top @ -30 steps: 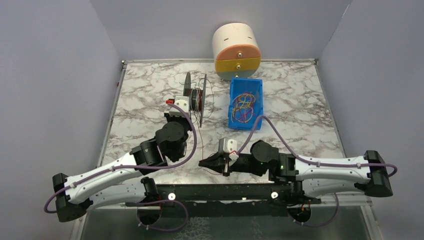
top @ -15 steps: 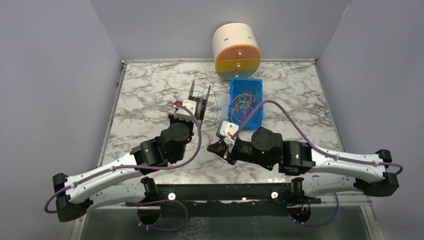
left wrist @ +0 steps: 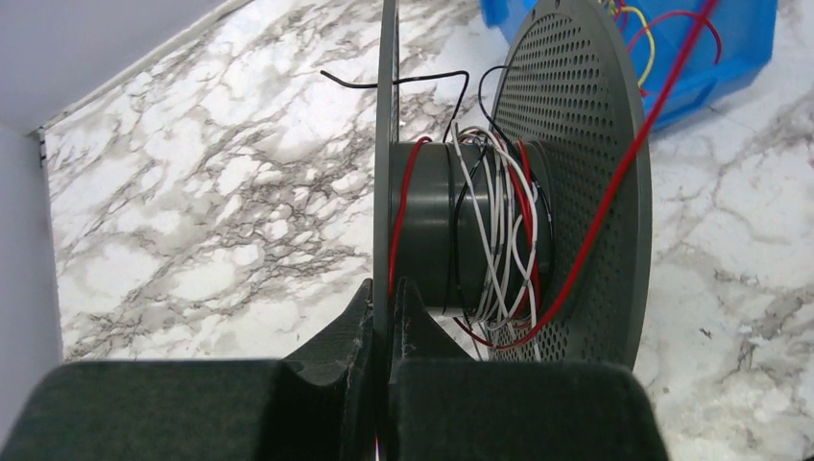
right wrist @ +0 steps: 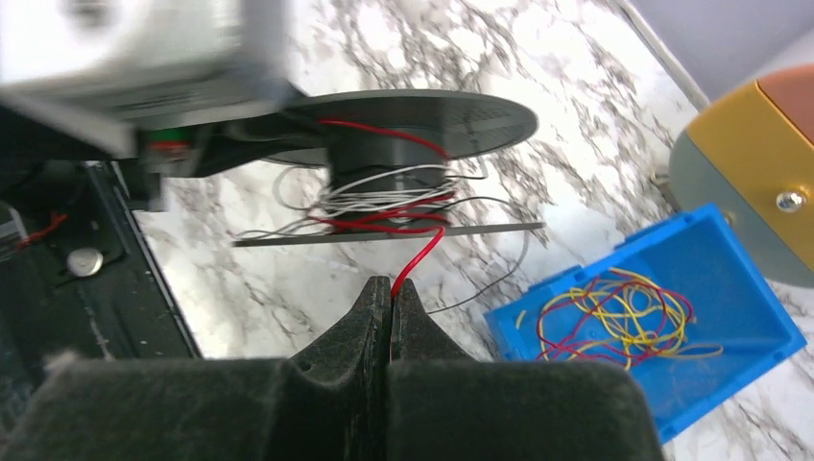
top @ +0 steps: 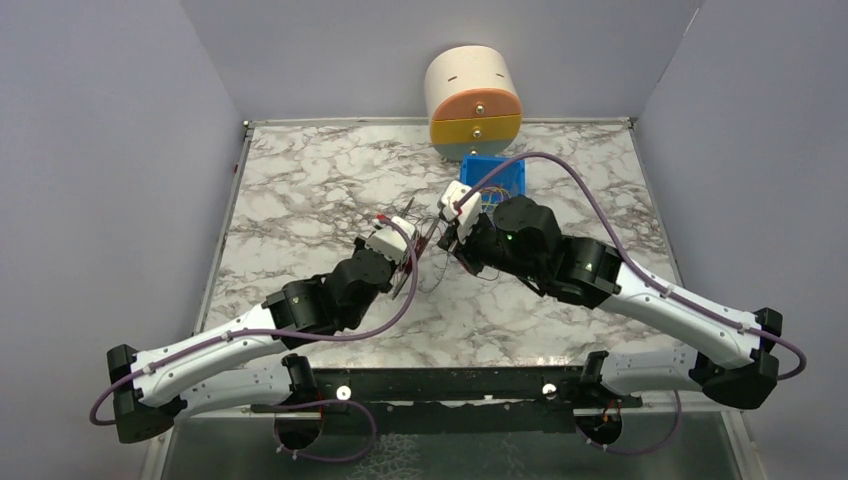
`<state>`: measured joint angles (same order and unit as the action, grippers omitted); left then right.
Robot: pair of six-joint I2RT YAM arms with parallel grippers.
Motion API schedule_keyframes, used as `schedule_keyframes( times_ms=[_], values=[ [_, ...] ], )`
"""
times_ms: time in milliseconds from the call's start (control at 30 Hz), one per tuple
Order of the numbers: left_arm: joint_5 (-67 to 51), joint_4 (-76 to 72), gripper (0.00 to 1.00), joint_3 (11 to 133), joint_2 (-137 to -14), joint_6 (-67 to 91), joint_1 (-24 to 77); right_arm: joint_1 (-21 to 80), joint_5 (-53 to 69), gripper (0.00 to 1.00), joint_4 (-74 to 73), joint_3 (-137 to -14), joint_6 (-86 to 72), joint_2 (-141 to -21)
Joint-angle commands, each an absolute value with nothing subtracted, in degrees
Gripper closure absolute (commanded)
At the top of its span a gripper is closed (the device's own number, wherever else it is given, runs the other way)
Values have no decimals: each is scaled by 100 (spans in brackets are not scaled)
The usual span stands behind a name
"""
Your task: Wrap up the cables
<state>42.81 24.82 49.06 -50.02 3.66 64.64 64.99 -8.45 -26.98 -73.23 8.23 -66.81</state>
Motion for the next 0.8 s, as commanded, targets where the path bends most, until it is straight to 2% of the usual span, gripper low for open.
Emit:
schedule_keyframes(
  times_ms=[0, 300, 533, 767],
  values=[
    [3640, 2626, 100, 5118, -4796, 216, 6498, 5969, -370, 99, -2993, -7523, 921, -6888],
    [2786, 3040, 100, 5249, -4573, 20, 6497, 4994, -193, 99, -2523, -6812, 802, -6917],
    [2411, 3491, 100, 5649, -4216, 19, 6500, 4632, -628, 99, -1764, -5895, 370, -6850],
    [1801, 3692, 100, 6268, -4062, 13, 6502, 4449, -292, 91, -476, -4978, -186, -6775]
  ],
)
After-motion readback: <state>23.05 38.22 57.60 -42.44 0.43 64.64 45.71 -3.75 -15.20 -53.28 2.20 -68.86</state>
